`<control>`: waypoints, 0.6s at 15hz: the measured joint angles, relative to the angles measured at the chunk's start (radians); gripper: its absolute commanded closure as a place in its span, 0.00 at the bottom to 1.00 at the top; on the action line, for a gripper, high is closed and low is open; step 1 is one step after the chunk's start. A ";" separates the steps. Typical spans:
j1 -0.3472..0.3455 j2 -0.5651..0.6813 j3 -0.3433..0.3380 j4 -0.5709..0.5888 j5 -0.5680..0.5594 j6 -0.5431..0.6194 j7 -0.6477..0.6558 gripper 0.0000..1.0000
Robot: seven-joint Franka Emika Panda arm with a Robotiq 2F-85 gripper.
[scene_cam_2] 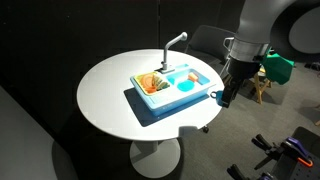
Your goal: Shift the blue cup to the right side of the toy sink
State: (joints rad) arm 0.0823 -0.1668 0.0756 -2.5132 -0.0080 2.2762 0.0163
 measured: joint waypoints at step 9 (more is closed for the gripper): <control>-0.042 -0.089 -0.055 0.000 0.026 -0.028 0.002 0.69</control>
State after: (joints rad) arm 0.0408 -0.2560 0.0204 -2.5133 0.0178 2.2478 0.0181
